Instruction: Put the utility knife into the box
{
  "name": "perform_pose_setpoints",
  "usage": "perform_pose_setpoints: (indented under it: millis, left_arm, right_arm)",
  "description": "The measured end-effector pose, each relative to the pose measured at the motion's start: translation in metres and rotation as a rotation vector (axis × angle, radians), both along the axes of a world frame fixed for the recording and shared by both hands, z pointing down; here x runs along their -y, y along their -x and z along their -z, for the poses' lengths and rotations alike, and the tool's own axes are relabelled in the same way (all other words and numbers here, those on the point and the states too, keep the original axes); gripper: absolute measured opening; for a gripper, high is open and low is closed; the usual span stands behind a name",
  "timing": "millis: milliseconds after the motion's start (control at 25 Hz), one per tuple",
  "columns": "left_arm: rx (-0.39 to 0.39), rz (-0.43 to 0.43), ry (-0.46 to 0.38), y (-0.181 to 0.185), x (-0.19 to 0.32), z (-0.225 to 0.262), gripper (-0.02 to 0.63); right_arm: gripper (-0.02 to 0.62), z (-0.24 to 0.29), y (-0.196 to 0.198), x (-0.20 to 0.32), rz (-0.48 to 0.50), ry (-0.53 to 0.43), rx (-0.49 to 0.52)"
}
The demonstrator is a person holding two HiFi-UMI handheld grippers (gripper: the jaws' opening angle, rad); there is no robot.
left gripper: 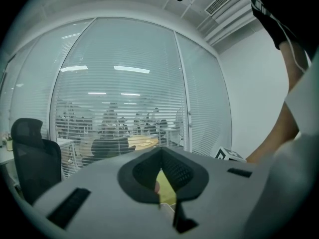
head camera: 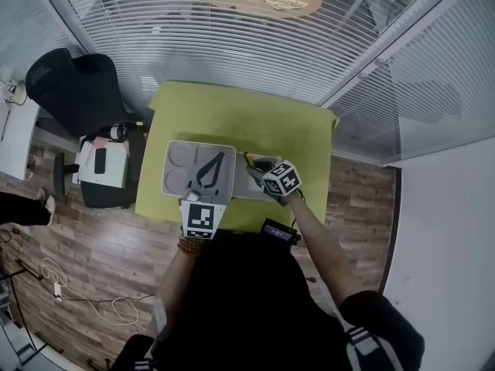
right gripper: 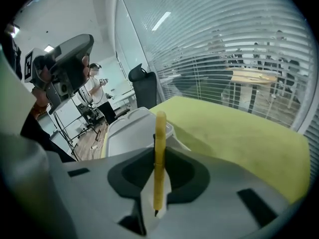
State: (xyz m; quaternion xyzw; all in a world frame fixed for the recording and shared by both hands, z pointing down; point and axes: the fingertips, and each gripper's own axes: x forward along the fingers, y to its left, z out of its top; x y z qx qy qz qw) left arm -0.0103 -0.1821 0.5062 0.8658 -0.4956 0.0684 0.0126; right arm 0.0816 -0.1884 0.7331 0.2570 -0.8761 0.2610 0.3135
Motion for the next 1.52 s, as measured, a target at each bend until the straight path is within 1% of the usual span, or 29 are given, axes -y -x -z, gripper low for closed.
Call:
perform_pose_setpoints:
  millis: [320,480,960,1280,1520]
  left_arm:
    - [0.003,0.007,0.002,0.002,0.002,-0.001,0.011]
    - [0.012,0.010,0.008,0.004,0.004,-0.004,0.011]
    - [0.016,0.014,0.020,0.003,0.006,-0.007,0.011]
    - [0.015,0.020,0.027,0.007,0.005,-0.009,0.011]
    - [0.020,0.011,0.030,0.006,0.005,-0.014,0.011]
  right_arm:
    - [0.064,-0.013,-0.003,-0.002,0.013,0.025,-0.059]
    - [0.064,-0.019,0.003,-0.002,0.025,0.035,-0.078]
    - [0.066,-0.041,0.001,-0.006,0.061,0.095,-0.158]
    - [0.066,-0.054,0.003,-0.008,0.053,0.144,-0.198]
    - [0.066,-0.061,0.007,-0.007,0.052,0.163,-0.248]
